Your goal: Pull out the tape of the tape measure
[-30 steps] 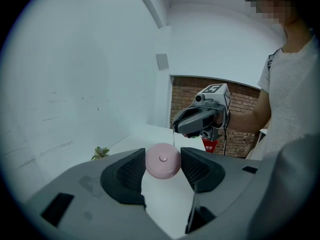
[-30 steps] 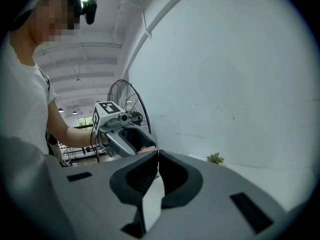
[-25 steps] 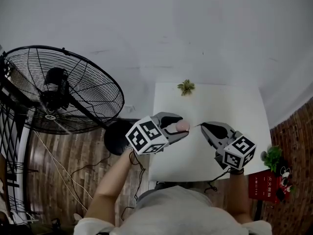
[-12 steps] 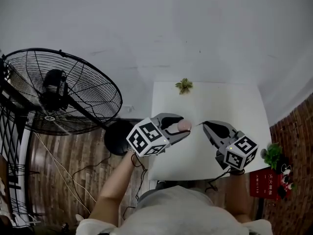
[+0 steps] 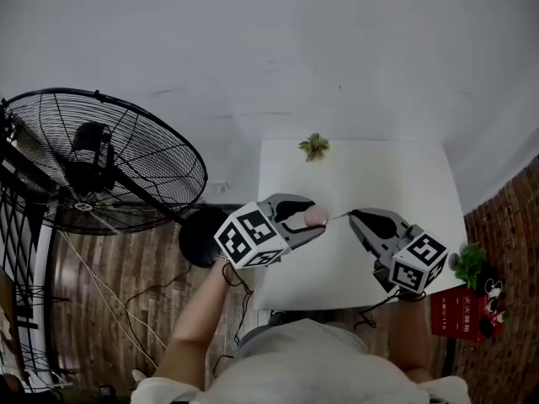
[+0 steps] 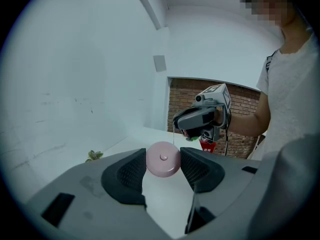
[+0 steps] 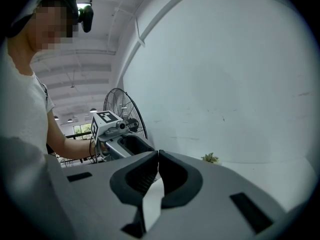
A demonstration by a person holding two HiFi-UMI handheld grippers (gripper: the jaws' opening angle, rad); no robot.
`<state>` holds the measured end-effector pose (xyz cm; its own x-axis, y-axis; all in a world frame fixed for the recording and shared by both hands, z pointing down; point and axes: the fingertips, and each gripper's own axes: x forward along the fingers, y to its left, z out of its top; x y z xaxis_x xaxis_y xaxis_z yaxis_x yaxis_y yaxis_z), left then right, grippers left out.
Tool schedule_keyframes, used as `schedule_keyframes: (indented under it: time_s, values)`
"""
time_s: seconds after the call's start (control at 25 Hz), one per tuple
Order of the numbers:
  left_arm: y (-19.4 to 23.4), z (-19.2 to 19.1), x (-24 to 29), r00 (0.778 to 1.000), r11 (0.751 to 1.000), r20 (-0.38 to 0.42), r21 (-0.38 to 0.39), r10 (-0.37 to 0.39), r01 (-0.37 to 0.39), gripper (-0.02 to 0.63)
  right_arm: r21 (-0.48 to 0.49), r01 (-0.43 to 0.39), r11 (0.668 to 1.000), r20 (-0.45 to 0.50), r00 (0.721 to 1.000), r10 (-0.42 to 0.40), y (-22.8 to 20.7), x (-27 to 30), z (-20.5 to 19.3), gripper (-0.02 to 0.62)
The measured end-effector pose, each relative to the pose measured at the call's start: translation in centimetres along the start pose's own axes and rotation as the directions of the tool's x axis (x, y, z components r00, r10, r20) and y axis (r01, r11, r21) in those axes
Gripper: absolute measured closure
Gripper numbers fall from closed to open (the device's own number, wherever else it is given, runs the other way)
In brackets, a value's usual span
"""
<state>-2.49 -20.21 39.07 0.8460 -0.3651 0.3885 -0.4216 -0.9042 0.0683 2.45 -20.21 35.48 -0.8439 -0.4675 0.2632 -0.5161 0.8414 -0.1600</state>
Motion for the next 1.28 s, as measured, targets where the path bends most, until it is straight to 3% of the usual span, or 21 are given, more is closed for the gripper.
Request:
schedule_keyframes:
  time_s: [0.36, 0.6, 0.8, 1.04, 1.28]
  values:
    - [-0.5, 0.2, -0.4, 0.996, 0.996, 0.056, -0.052, -0.075, 0.078, 0.39, -0.024, -0.071, 0.997, -0.004, 0.997, 0.071, 1.0, -0.3, 0.8, 0.589]
    - [-0.3, -2.6, -1.3, 0.997, 0.995, -0.028, -0.063, -0.075, 0.073, 0.391, 0.052, 0.001, 0.999, 0.134, 0.991, -0.008, -2.2, -3.8, 3.9, 0.591]
    - [0.2, -3.1, -2.0, 0.997, 0.991, 0.014, -0.114, -0.073, 0.074, 0.391, 0.01, 0.054, 0.998, 0.101, 0.993, -0.055, -4.1, -5.3, 4.4, 0.591]
    - [0.1, -3.5, -1.8, 0.997, 0.993, -0.023, -0.096, -0.073, 0.071, 0.39, 0.078, 0.103, 0.992, 0.123, 0.986, -0.112, -6.0, -6.4, 3.6, 0.591]
    - [0.3, -3.8, -1.5, 0.997, 0.991, -0.024, -0.112, -0.078, 0.074, 0.39, 0.104, 0.105, 0.989, 0.109, 0.987, -0.116, -6.1, -6.1, 2.4, 0.589]
